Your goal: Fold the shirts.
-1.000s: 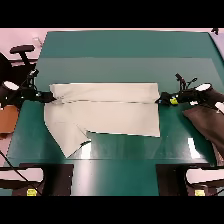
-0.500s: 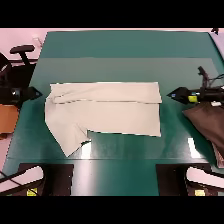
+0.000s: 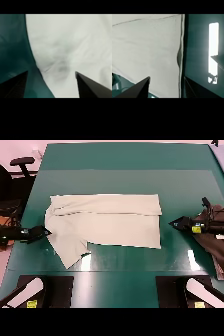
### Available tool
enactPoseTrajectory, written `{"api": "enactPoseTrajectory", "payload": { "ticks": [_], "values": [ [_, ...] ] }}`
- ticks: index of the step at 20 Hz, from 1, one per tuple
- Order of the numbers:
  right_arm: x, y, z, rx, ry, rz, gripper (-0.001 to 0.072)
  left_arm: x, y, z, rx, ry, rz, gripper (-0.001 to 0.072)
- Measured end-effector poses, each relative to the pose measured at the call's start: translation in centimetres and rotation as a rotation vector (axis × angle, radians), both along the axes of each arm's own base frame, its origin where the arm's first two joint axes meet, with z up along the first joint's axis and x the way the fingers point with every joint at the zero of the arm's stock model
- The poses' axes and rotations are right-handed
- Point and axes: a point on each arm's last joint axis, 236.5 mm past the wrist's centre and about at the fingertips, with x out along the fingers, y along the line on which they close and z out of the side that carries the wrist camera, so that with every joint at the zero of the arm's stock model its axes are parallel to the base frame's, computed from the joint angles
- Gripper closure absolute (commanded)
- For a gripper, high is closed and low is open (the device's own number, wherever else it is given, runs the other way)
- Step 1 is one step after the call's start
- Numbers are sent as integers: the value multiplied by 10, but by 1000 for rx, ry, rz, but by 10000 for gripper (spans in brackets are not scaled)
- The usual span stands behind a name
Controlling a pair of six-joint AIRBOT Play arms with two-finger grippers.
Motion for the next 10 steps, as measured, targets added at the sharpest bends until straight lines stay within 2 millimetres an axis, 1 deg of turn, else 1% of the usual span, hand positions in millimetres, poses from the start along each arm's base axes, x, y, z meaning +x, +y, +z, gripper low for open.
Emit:
{"api": "enactPoseTrajectory", "payload": {
  "ticks": [4,6,7,8,9,10],
  "values": [
    [-4,2,-2,6,3,-5,212,-14,-33,-12,-87,42,-19,4],
    [-5,3,-3,8,4,-6,212,-21,-56,-16,-140,71,-59,4],
    [-5,3,-3,8,4,-6,212,-22,-64,-16,-158,75,-67,24],
    [-5,3,-3,9,5,-6,212,-22,-70,-17,-173,79,-72,177],
    [-6,4,-3,11,6,-4,212,-23,-74,-19,-176,84,-75,401],
    [-6,4,-3,12,7,-4,212,-26,-70,-24,-148,93,-87,608]
  ]
}}
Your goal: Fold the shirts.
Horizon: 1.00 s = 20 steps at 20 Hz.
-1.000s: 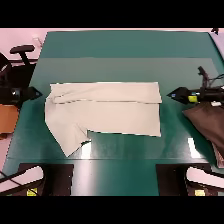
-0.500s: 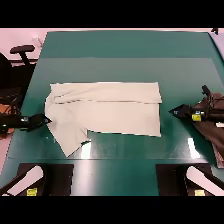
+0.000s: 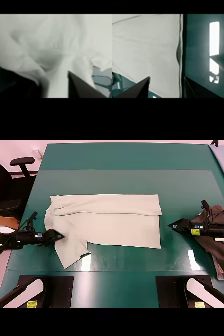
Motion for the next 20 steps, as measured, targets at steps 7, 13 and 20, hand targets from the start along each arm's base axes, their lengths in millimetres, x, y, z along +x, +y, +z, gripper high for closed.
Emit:
{"api": "enactPoseTrajectory", "payload": {
  "ticks": [7,13,20],
  "values": [
    [-16,9,-5,34,58,26,212,-12,-8,8,-13,33,-93,685],
    [-58,20,-41,56,207,28,213,-7,-10,19,-30,16,-109,685],
    [-74,53,-66,102,302,84,328,-6,-12,22,-42,15,-114,685]
  ]
}}
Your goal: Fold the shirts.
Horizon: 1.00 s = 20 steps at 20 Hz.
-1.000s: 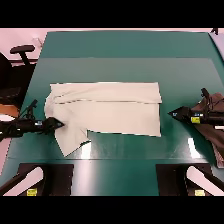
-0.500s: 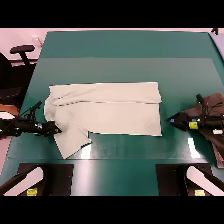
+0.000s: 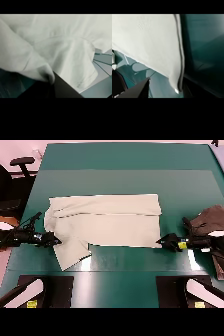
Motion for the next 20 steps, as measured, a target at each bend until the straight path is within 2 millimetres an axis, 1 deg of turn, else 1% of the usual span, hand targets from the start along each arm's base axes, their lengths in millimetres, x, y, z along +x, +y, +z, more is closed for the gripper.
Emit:
{"api": "enactPoseTrajectory", "payload": {
  "ticks": [1,2,3,4,6,8,10,13,15,17,19,20],
  "values": [
    [0,7,-3,10,6,10,483,0,-1,1,-4,1,-1,685],
    [1,12,-6,15,7,19,706,0,-1,1,-6,1,-1,686],
    [2,18,-8,15,-1,33,699,0,-2,2,-8,-1,-1,687],
    [6,23,-6,23,-20,36,699,0,-2,4,-10,-7,-1,687],
    [21,30,5,29,-82,31,700,4,-5,12,-20,-36,-4,687],
    [38,34,25,32,-158,27,700,11,-6,24,-23,-81,-8,687],
    [58,34,51,23,-245,16,700,21,-6,44,-25,-138,-25,686],
    [90,30,98,2,-383,-5,700,41,-2,77,-12,-230,-44,686],
    [109,26,121,-15,-444,-21,700,58,4,94,11,-296,-31,686],
    [128,21,133,-22,-471,-28,700,78,11,107,34,-373,7,686],
    [150,17,137,-24,-477,-34,700,99,18,116,46,-448,48,687],
    [161,14,136,-25,-474,-34,700,110,21,119,49,-484,70,686]
  ]
}}
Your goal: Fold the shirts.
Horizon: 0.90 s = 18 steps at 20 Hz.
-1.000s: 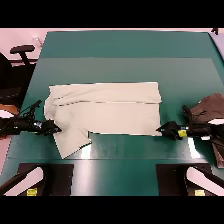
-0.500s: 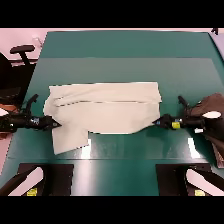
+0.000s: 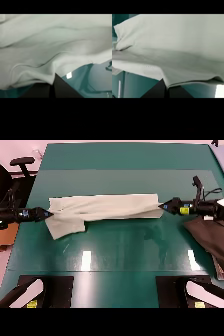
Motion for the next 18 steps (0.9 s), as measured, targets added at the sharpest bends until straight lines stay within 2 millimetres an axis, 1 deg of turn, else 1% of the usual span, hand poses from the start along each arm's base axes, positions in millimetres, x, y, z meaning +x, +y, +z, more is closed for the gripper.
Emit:
{"api": "enactPoseTrajectory", "payload": {
  "ticks": [3,6,9,11,14,16,17,18],
  "values": [
    [32,-6,-9,4,17,2,700,33,7,2,-16,-94,46,685],
    [62,-10,-19,6,27,9,700,69,1,-1,1,-177,35,685],
    [89,-11,-29,10,33,29,699,111,-6,-10,59,-238,31,685],
    [105,-12,-37,15,38,37,699,136,-4,-18,102,-263,51,685],
    [122,-14,-54,27,66,42,699,161,-2,-34,152,-277,51,684],
    [127,-14,-67,36,92,49,698,169,-2,-46,181,-277,39,682],
    [128,-14,-73,38,102,49,697,172,-1,-52,195,-278,33,529],
    [129,-14,-78,40,110,50,694,174,1,-56,211,-282,31,126]
  ]
}}
